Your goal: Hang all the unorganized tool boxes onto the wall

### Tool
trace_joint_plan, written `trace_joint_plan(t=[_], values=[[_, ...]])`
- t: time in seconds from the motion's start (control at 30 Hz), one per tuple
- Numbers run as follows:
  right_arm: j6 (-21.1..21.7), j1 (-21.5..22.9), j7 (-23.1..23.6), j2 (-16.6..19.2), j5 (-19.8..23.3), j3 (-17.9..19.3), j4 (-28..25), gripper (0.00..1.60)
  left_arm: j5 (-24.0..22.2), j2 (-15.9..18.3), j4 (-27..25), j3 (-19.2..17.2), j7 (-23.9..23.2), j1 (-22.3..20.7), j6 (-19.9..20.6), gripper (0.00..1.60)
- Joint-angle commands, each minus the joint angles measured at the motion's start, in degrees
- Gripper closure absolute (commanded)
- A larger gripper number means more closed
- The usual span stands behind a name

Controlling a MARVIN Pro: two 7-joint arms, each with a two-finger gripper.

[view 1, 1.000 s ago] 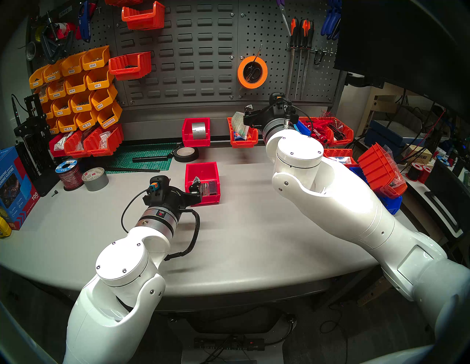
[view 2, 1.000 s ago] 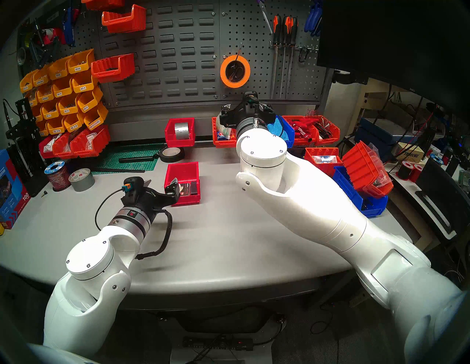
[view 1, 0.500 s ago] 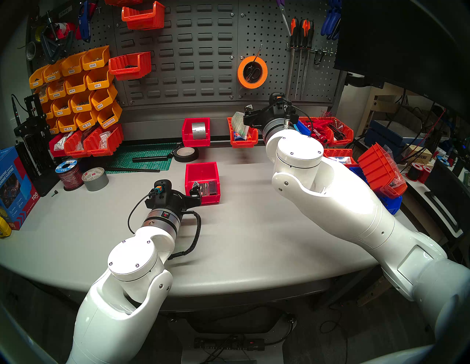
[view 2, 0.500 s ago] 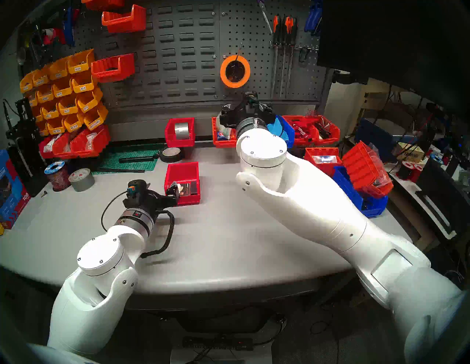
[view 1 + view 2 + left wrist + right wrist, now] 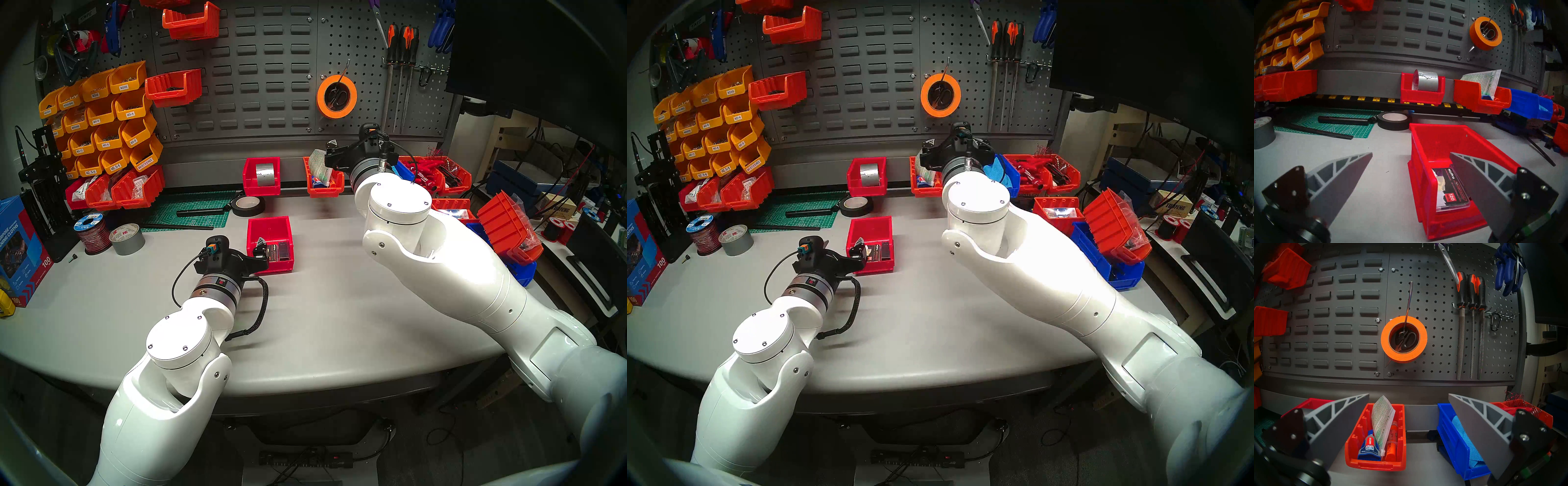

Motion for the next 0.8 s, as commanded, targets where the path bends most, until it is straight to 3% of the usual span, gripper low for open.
trace_joint_plan(t=[0.0, 0.2, 0.3, 0.4, 0.47, 0.5, 0.77], values=[[0.12, 0.89, 0.10, -0.11, -0.41, 0.17, -0.48, 0.00, 0.41, -0.61, 0.01, 0.50, 1.10, -1.53, 1.81, 0.00], [0.11, 0.89, 0.10, -0.11, -0.41, 0.17, -0.48, 0.00, 0.89, -1.09, 1.08, 0.63, 1.70, -2.32, 2.10, 0.00], [0.11, 0.89, 0.10, -0.11, -0.41, 0.17, -0.48, 0.00, 0.92, -1.26, 1.31, 0.76, 2.06, -2.71, 2.52, 0.09], [0.11, 0.89, 0.10, -0.11, -0.41, 0.17, -0.48, 0.00, 0.51, -1.56, 1.69, 0.83, 2.11, -3.16, 2.98, 0.00], [0.11, 0.89, 0.10, -0.11, -0.41, 0.17, -0.48, 0.00, 0.34, -1.63, 1.86, 0.86, 2.01, -3.25, 3.06, 0.09], [0.11, 0.89, 0.10, -0.11, -0.41, 0.17, -0.48, 0.00, 0.29, -1.75, 2.15, 1.00, 1.99, -3.36, 3.03, 0.23], [0.11, 0.89, 0.10, -0.11, -0.41, 0.16, -0.48, 0.00, -0.03, -2.41, 3.51, 1.46, 1.95, -4.29, 3.07, 0.42]])
